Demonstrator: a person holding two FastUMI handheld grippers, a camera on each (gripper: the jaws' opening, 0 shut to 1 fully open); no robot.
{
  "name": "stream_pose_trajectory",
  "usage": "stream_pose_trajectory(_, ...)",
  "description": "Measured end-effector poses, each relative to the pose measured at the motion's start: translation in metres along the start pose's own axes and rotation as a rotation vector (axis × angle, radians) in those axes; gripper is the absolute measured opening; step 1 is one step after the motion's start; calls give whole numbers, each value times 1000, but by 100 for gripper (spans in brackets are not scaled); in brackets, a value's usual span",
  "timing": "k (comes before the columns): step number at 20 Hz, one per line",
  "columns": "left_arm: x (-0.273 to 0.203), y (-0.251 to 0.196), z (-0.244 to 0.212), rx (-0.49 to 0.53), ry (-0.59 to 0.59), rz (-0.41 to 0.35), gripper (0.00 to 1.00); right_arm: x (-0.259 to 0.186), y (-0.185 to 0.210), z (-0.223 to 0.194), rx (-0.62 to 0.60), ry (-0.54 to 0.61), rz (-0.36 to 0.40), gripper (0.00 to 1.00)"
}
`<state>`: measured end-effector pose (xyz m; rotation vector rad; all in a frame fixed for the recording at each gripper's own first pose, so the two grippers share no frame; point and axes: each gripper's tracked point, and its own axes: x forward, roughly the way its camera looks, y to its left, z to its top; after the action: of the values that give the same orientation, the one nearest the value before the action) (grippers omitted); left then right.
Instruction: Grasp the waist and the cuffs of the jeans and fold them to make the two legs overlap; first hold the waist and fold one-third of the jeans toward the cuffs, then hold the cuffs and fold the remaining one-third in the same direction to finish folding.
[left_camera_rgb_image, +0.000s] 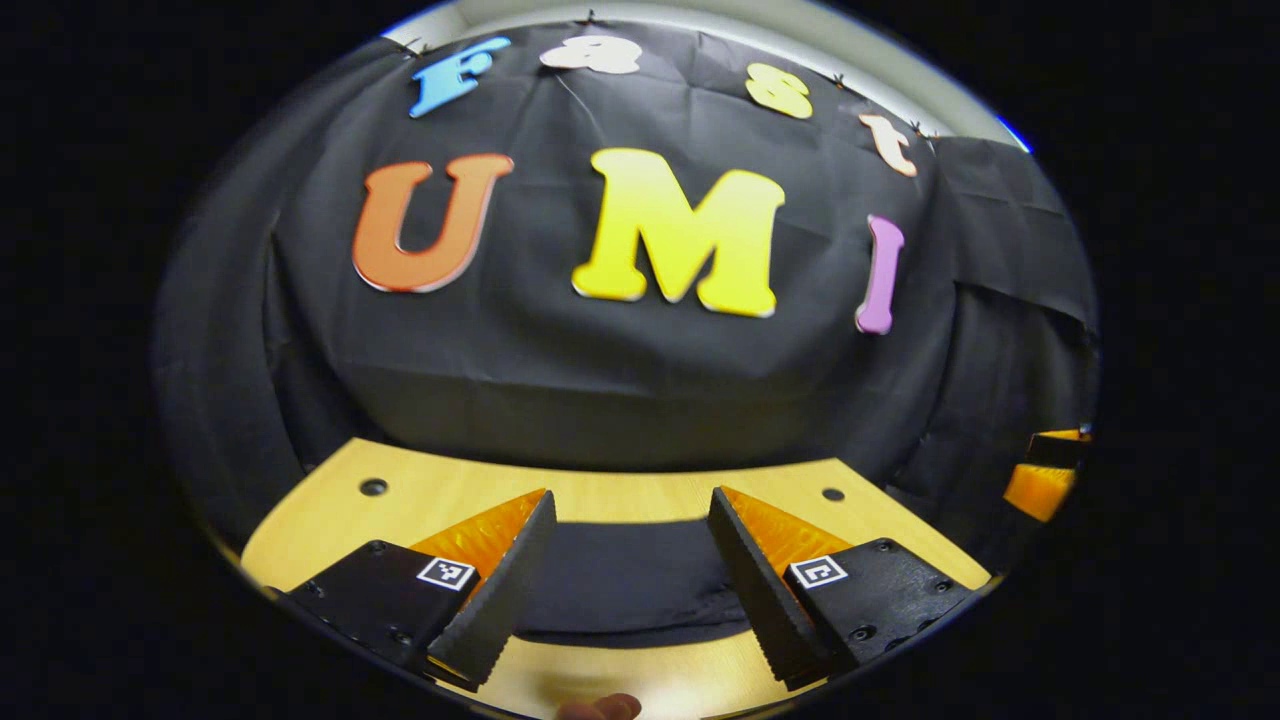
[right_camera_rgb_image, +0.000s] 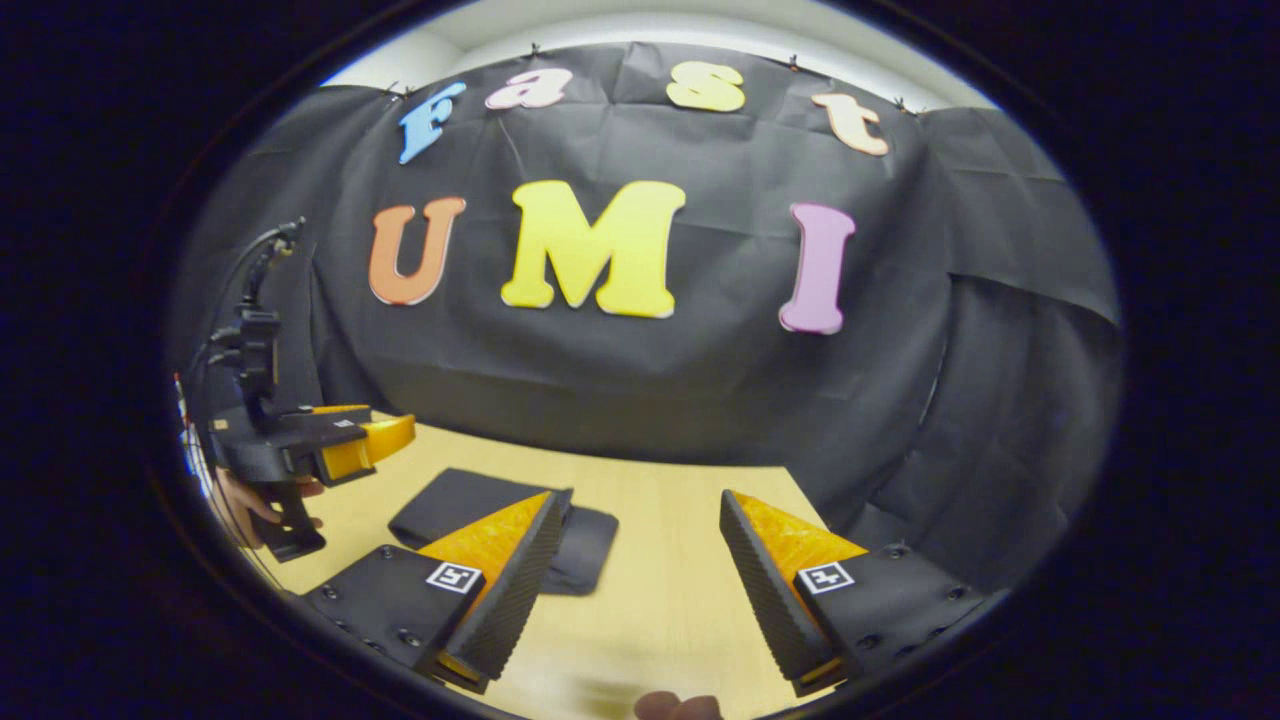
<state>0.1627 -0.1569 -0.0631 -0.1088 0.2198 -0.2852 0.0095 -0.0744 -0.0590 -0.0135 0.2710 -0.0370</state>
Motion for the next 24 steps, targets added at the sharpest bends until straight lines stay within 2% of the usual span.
stream_pose_trajectory(5,-43,40,79,14,-136,82,99,18,51,56,4,-126,55,99)
stream_pose_trajectory(9,-73,59,105,1,-182,120,100,15,91,77,-28,-184,96,98)
stream_pose_trajectory(14,-95,67,108,-18,-190,131,98,5,122,86,-13,-208,125,98)
stream_pose_trajectory(18,-107,79,105,-28,-194,155,100,1,123,92,7,-261,85,99)
stream_pose_trajectory(24,-110,88,100,-52,-196,173,98,1,130,88,21,-255,61,99)
